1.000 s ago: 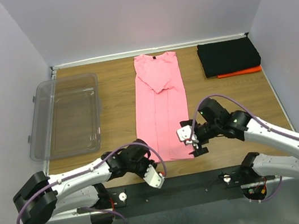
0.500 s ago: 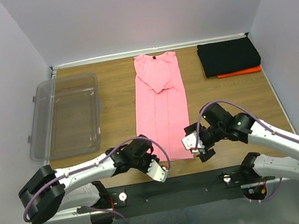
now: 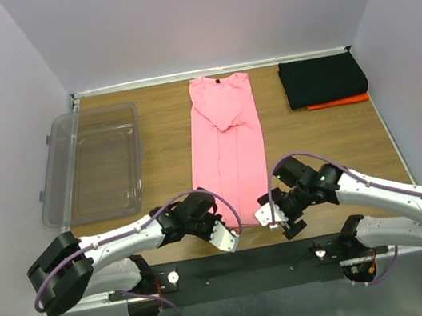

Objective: Fold and stack the t-shirts
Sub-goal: Fold the tshirt

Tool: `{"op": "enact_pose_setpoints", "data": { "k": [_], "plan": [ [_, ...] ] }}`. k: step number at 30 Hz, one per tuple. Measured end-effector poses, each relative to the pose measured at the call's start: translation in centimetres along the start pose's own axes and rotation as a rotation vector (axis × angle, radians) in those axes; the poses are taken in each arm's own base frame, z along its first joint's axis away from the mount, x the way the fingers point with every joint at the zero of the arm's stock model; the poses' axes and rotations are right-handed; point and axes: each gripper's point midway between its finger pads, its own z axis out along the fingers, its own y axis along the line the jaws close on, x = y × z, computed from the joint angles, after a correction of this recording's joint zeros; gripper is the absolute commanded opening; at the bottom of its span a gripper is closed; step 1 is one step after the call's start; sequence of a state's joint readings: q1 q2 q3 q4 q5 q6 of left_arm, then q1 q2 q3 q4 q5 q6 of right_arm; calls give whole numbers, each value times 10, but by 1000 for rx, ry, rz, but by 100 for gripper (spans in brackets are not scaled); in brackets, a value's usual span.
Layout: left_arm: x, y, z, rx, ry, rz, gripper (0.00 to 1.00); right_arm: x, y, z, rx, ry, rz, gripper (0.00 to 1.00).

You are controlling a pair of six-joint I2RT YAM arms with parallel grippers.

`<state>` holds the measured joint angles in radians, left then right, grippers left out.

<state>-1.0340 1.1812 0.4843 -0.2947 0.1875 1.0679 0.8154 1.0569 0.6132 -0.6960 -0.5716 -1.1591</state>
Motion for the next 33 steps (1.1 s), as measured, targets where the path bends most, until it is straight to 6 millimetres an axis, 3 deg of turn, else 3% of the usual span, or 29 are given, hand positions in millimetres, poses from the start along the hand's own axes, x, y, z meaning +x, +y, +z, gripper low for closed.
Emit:
{"op": "enact_pose_setpoints", "data": {
  "k": [5, 11, 16, 26, 27, 29, 31, 33],
  "plan": [
    [-4, 6, -7, -31, -16, 9, 0, 4, 12, 22, -58, 26, 45, 86],
    [-8, 9, -13, -52, -31, 21, 0, 7, 5, 43, -43, 74, 92, 83],
    [-9, 10, -14, -56, -36, 31, 0, 13, -3, 53, -2, 120, 134, 75],
    [-12, 9, -15, -54, -50, 49, 0, 14, -23, 57, 82, 146, 204, 41],
    [-11, 8, -15, -52, -51, 49, 0, 14, -24, 57, 86, 148, 206, 31],
    [-11, 6, -14, -49, -53, 52, 0, 16, -26, 57, 99, 156, 214, 25],
    [-11, 3, -14, -43, -57, 56, 0, 17, -27, 56, 106, 163, 213, 1],
    [-10, 1, -14, -38, -59, 61, 0, 19, -28, 56, 113, 170, 220, 1]
  ]
}}
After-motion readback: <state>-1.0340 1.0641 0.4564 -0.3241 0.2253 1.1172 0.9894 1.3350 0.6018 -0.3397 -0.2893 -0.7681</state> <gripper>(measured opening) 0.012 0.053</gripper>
